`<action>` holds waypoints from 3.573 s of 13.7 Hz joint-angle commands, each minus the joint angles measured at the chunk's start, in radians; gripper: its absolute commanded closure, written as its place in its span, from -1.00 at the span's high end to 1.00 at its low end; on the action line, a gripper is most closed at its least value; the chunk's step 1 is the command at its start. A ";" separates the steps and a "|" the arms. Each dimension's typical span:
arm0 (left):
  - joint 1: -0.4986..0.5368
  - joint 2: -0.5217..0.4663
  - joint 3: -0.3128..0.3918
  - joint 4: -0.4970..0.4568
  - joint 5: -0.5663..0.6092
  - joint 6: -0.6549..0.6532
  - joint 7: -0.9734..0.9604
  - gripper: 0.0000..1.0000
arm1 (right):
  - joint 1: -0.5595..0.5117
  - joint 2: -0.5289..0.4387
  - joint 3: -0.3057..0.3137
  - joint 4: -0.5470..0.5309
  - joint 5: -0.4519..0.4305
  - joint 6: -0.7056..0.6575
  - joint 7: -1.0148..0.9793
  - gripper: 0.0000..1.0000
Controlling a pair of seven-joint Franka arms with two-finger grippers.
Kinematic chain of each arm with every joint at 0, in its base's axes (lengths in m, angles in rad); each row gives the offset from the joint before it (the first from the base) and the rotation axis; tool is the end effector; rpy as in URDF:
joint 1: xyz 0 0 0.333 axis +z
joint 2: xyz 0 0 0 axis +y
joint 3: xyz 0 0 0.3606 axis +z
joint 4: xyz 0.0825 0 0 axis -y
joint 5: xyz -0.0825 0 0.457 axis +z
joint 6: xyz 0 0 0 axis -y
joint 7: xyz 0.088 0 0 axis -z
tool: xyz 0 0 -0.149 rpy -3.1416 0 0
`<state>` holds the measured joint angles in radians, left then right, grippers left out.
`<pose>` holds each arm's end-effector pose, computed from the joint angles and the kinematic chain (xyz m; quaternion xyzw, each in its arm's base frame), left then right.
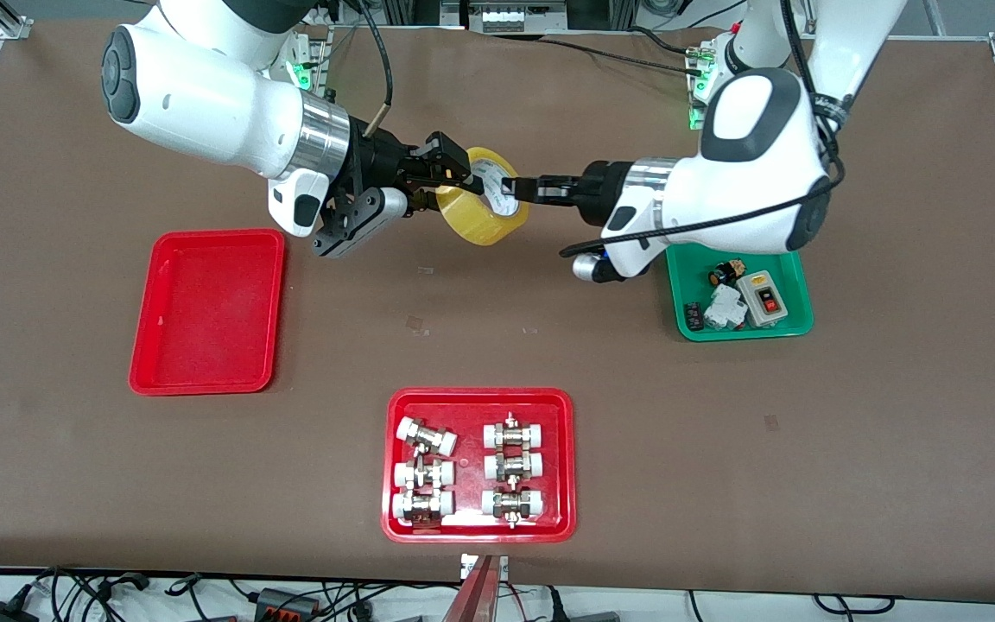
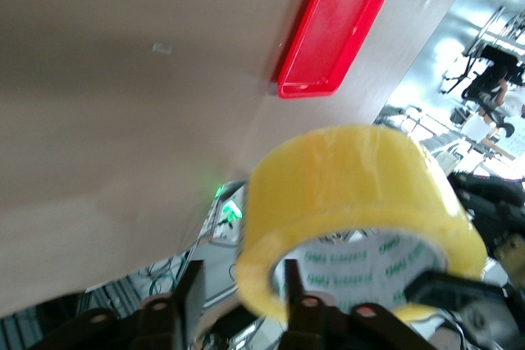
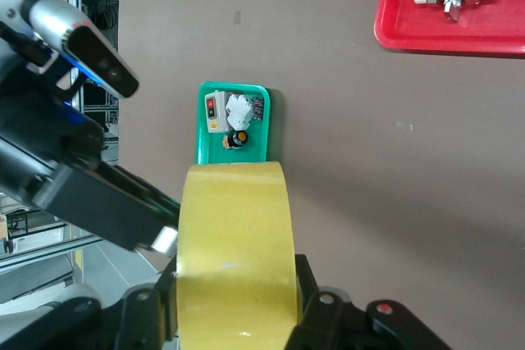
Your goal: Left arm passes tape to right arm into tray
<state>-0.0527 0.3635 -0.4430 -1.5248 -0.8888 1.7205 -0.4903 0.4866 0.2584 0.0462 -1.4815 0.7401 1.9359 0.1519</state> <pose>0.6219 -0.4053 0.5001 0.8652 0.0965 -0.2854 0.4009 0.6166 0.4435 0.5648 -0.9272 -0.0803 0.0332 0.3643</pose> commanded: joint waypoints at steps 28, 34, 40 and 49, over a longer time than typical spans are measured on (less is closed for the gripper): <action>0.077 -0.369 0.334 -0.107 0.958 -0.152 0.598 1.00 | -0.844 0.482 -0.019 -0.086 -0.134 -0.353 -0.549 -0.07; 0.077 -0.420 0.334 -0.177 0.964 -0.113 0.582 1.00 | -0.859 0.507 -0.019 -0.086 -0.149 -0.359 -0.591 1.00; 0.094 -0.391 0.331 -0.133 0.959 0.024 0.588 1.00 | -0.794 0.486 -0.019 -0.091 -0.344 -0.236 -0.621 1.00; 0.140 -0.420 0.340 -0.147 0.838 -0.112 0.504 1.00 | -0.633 0.202 -0.009 0.081 -0.723 -0.342 -0.232 1.00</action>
<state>0.0815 -0.0402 -0.0951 -1.6812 -0.0396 1.6702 0.0254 -0.1961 0.5147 0.0391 -1.4180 0.0905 1.6286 -0.1938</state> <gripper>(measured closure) 0.000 0.000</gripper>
